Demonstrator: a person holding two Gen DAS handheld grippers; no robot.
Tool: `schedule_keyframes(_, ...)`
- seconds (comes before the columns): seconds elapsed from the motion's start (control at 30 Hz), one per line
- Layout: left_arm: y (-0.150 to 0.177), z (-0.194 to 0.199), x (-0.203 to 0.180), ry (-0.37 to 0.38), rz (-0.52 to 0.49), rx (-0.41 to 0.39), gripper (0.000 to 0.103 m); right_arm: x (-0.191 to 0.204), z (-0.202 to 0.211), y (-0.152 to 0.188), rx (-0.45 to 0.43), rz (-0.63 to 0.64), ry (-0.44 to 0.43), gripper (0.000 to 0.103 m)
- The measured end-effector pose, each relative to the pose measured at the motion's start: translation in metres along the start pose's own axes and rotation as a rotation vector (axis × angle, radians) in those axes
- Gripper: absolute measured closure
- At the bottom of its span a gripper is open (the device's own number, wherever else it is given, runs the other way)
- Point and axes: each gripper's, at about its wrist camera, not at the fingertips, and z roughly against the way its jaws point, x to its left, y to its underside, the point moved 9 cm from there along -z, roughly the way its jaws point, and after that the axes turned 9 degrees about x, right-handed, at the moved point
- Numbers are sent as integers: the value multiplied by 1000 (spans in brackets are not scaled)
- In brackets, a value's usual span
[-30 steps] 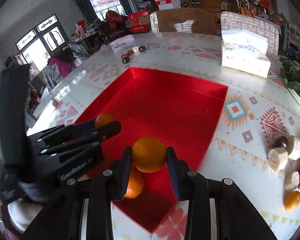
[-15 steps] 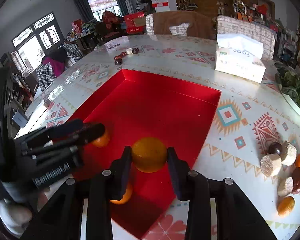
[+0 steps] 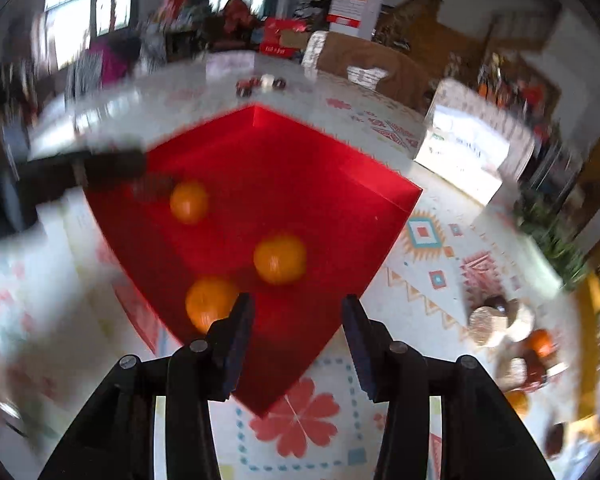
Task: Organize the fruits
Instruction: 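Carry both oranges over the red tray and open both tools, then grasp an orange with the left tool while the right tool grasps a dark red date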
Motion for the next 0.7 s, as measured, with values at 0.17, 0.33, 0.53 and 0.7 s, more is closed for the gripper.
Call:
schedule_keyframes(0.17,5,14,0,-3,2,-22,33,8,3,10,33,83,75,53)
schedule_keyframes(0.33,8,28,-3,14,7,-46,32,-1,5,25,112,86,9,55)
schedule_keyframes(0.53,9,47,-25,29,-25,-87,30,-3,13,59,111,68,-92,57)
schedule_keyframes(0.7,13,66,-61,58,-93,-123,23,-16,47,70,-18,8,-147,57)
